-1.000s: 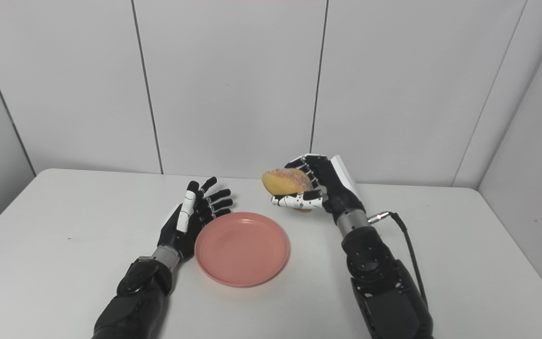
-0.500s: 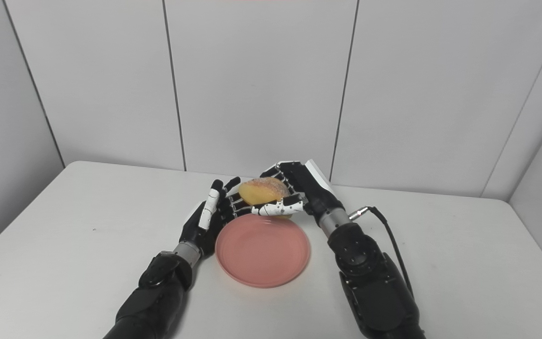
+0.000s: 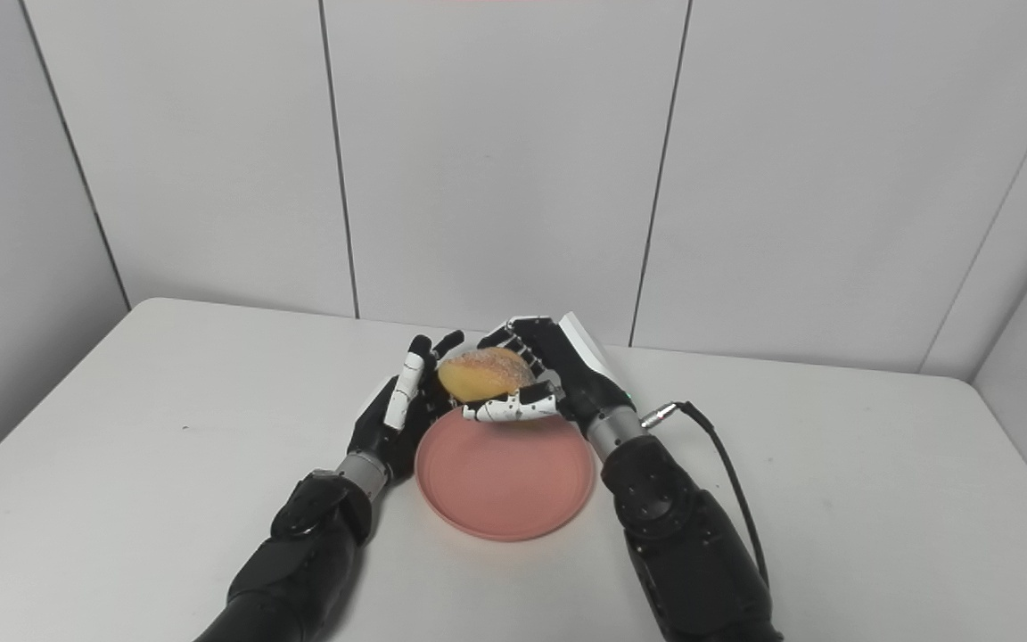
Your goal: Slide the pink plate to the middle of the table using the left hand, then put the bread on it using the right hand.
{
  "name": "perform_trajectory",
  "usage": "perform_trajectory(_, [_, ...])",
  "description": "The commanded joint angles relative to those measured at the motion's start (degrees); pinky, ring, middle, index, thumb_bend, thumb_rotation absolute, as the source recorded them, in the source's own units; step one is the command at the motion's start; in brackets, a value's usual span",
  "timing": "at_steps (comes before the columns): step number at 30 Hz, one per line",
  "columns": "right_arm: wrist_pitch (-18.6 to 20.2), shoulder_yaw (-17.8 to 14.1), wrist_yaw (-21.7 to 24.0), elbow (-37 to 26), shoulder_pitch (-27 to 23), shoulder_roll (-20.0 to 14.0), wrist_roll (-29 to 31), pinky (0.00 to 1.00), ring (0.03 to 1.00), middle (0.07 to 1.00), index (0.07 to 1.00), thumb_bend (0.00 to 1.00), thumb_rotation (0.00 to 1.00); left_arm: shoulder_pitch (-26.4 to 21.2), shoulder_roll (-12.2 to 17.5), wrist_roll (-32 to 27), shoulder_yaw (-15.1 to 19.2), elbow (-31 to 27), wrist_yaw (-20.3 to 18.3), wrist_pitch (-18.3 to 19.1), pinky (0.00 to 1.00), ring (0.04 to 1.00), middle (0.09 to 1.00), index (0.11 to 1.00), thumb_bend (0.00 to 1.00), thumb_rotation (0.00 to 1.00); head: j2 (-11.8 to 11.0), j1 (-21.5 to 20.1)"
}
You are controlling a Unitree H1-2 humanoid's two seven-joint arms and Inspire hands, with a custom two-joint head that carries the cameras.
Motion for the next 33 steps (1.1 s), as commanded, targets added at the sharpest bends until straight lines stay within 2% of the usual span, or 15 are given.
perform_trajectory(1, [-3.8, 0.01, -1.25, -0.38, -2.36, 0.38, -0.28, 0.37, 0.421, 0.472, 0.491, 0.53, 0.0, 2.44, -1.45, -0.08, -0.11, 1.65, -0.23, -0.59, 0.8, 0.788, 0.809, 0.914, 0.9, 0.9, 0.08, 0.08])
perform_trajectory(4, [-4.53, 0.33, -2.16, 0.9, -2.45, 0.53, -1.21, 0.36, 0.415, 0.474, 0.488, 0.53, 0.0, 2.39, -1.25, 0.07, -0.27, 1.84, -0.35, -1.05, 0.8, 0.788, 0.817, 0.911, 0.9, 0.9, 0.3, -0.37])
perform_trajectory(10, [-3.75, 0.72, -7.37, 2.86, -2.23, 1.44, -5.27, 0.36, 0.416, 0.49, 0.478, 0.53, 0.0, 2.5, -1.06, 0.7, -0.63, 1.05, 0.52, -0.7, 0.78, 0.787, 0.814, 0.915, 0.9, 0.91, 0.52, -1.14])
perform_trajectory(16, [-5.58, 4.35, -15.66, 5.22, -1.98, 0.3, -14.18, 0.33, 0.393, 0.485, 0.481, 0.53, 0.0, 2.65, -1.07, 1.06, -0.68, 0.79, 0.8, -0.38, 0.8, 0.788, 0.823, 0.907, 0.9, 0.91, 0.37, -1.17])
perform_trajectory(19, [-5.73, 5.66, -18.0, 6.18, -1.68, 0.27, -16.44, 0.31, 0.383, 0.476, 0.486, 0.53, 0.0, 2.61, -0.98, 1.38, -0.86, 0.91, 0.83, -0.52, 0.79, 0.788, 0.821, 0.908, 0.9, 0.92, 0.44, -1.56])
perform_trajectory(33, [-7.47, 8.14, -18.04, 8.53, -0.5, 0.15, -17.79, 0.3, 0.365, 0.462, 0.497, 0.53, 0.0, 2.53, -0.87, 1.43, -1.02, 1.49, 0.36, -1.26, 0.8, 0.802, 0.837, 0.921, 0.87, 0.93, 0.27, -1.64])
